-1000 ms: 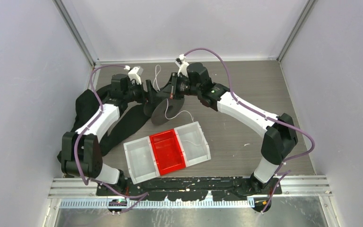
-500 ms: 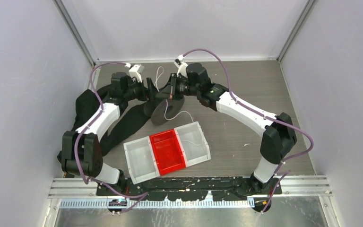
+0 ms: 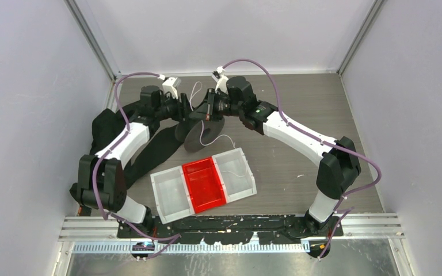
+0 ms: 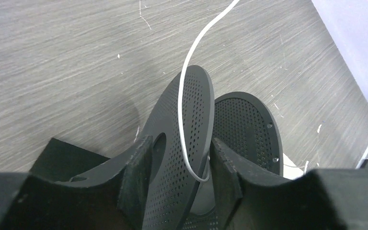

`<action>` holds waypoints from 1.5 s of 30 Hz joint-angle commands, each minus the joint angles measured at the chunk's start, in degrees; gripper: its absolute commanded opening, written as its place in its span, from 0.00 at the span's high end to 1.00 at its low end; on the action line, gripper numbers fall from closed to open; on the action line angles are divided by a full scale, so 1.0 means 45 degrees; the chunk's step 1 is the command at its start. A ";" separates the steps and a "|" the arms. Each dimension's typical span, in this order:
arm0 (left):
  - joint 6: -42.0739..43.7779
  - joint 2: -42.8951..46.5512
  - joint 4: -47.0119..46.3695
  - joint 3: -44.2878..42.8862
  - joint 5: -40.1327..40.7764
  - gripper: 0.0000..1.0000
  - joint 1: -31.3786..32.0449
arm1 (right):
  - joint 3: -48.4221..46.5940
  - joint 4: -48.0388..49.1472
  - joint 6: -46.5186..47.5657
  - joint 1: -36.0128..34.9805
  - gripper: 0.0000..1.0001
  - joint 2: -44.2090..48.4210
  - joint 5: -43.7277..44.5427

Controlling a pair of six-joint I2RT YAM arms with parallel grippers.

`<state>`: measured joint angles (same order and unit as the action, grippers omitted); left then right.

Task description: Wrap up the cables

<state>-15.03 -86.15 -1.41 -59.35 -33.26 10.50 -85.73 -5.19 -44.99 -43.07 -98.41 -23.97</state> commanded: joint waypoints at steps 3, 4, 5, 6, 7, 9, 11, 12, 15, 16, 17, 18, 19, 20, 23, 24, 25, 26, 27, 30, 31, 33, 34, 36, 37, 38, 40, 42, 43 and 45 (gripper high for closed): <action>0.0474 0.0159 -0.0331 -0.0541 0.0388 0.62 0.0029 | -0.0466 0.0470 -0.0022 -0.0081 1.00 0.0159 -0.0157; 0.0503 0.0187 -0.0331 -0.0558 0.0475 0.64 0.0032 | -0.0436 0.0470 -0.0004 -0.0088 0.99 0.0181 -0.0135; 0.0534 0.0214 -0.0331 -0.0570 0.0517 0.66 0.0030 | -0.0425 0.0470 0.0014 -0.0089 0.99 0.0215 -0.0137; 0.0576 0.0235 -0.0324 -0.0562 0.0569 0.71 0.0034 | -0.0390 0.0482 0.0017 -0.0079 0.99 0.0241 -0.0128; 0.0611 0.0252 -0.0313 -0.0592 0.0602 0.73 0.0030 | -0.0368 0.0471 0.0035 -0.0087 0.99 0.0262 -0.0119; 0.0668 0.0241 -0.0297 -0.0603 0.0624 0.78 0.0029 | -0.0333 0.0441 0.0050 -0.0071 0.99 0.0284 -0.0086; 0.0798 0.0254 -0.0163 -0.0670 0.0599 0.84 0.0034 | -0.0309 0.0398 0.0104 -0.0049 1.00 0.0333 -0.0043; 0.0883 0.0264 -0.0073 -0.0701 0.0604 0.86 0.0030 | -0.0290 0.0351 0.0129 -0.0032 0.99 0.0386 0.0011; 0.1122 0.0394 0.0108 -0.0681 0.0635 0.93 0.0029 | -0.0147 0.0041 0.0330 0.0161 0.99 0.0703 0.0227; 0.1190 0.0438 0.0195 -0.0695 0.0608 0.97 0.0029 | -0.0055 -0.0050 0.0396 0.0284 0.99 0.0847 0.0321; 0.1264 0.0483 0.0255 -0.0699 0.0563 0.99 0.0029 | 0.0050 -0.0117 0.0448 0.0422 0.99 0.0972 0.0386; 0.1328 0.0513 0.0273 -0.0705 0.0511 1.00 0.0039 | 0.0124 -0.0297 0.0531 0.0641 1.00 0.1095 0.0448; 0.1359 0.0556 0.0274 -0.0725 0.0483 1.00 0.0031 | 0.0163 -0.0539 0.0641 0.0845 1.00 0.1164 0.0463; 0.1393 0.0607 0.0565 -0.0754 0.0457 1.00 0.0030 | 0.0180 -0.0765 0.0760 0.1046 1.00 0.1239 0.0463; 0.1547 0.0851 0.0938 -0.0893 0.0368 1.00 0.0029 | 0.0461 -0.1397 0.1158 0.1654 0.99 0.1537 0.0643; 0.1646 0.0947 0.1090 -0.0939 0.0343 1.00 0.0029 | 0.0549 -0.1717 0.1313 0.1848 0.99 0.1649 0.0729; 0.1748 0.1027 0.1228 -0.0974 0.0343 1.00 0.0029 | 0.0640 -0.1979 0.1513 0.2016 0.99 0.1768 0.0828; 0.1824 0.1103 0.1348 -0.0996 0.0340 1.00 0.0029 | 0.0752 -0.2285 0.1738 0.2174 0.99 0.1866 0.0970; 0.1885 0.1162 0.1456 -0.1028 0.0354 1.00 0.0029 | 0.0868 -0.2584 0.1986 0.2311 1.00 0.1988 0.1136; 0.1932 0.1333 0.1622 -0.1100 0.0354 1.00 0.0029 | 0.1113 -0.3480 0.2745 0.2591 1.00 0.2177 0.1484; 0.1926 0.1373 0.1705 -0.1150 0.0317 1.00 0.0032 | 0.1177 -0.3764 0.2947 0.2671 1.00 0.2205 0.1628; 0.1933 0.1424 0.1883 -0.1325 0.0255 1.00 0.0029 | 0.1345 -0.4103 0.3259 0.2793 1.00 0.2365 0.1966; 0.1933 0.1463 0.2021 -0.1423 0.0216 1.00 0.0029 | 0.1492 -0.4157 0.3304 0.2886 1.00 0.2468 0.2149; 0.1923 0.1532 0.2224 -0.1626 0.0201 1.00 0.0011 | 0.1819 -0.4176 0.3345 0.3078 1.00 0.2671 0.2398; 0.1873 0.1569 0.2290 -0.1702 0.0219 1.00 -0.0017 | 0.1937 -0.4229 0.3412 0.3178 1.00 0.2755 0.2509; 0.1774 0.1608 0.2286 -0.1760 0.0212 1.00 -0.0064 | 0.2027 -0.4326 0.3506 0.3225 1.00 0.2829 0.2746; 0.1484 0.1690 0.2227 -0.1888 0.0143 1.00 -0.0210 | 0.2210 -0.4597 0.3798 0.3259 1.00 0.2921 0.3122; 0.1086 0.1820 0.2033 -0.1987 -0.0091 1.00 -0.0373 | 0.2436 -0.4805 0.4023 0.3272 1.00 0.2951 0.3368; 0.0870 0.1888 0.1925 -0.2028 -0.0178 1.00 -0.0448 | 0.2549 -0.4840 0.4117 0.3278 1.00 0.2944 0.3448; 0.0413 0.2041 0.1678 -0.2162 -0.0330 1.00 -0.0591 | 0.2788 -0.4853 0.4231 0.3281 1.00 0.2938 0.3591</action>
<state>-8.49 -81.25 10.74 -64.95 -31.03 9.32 -74.48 -26.06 -28.91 -28.42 -87.72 -11.05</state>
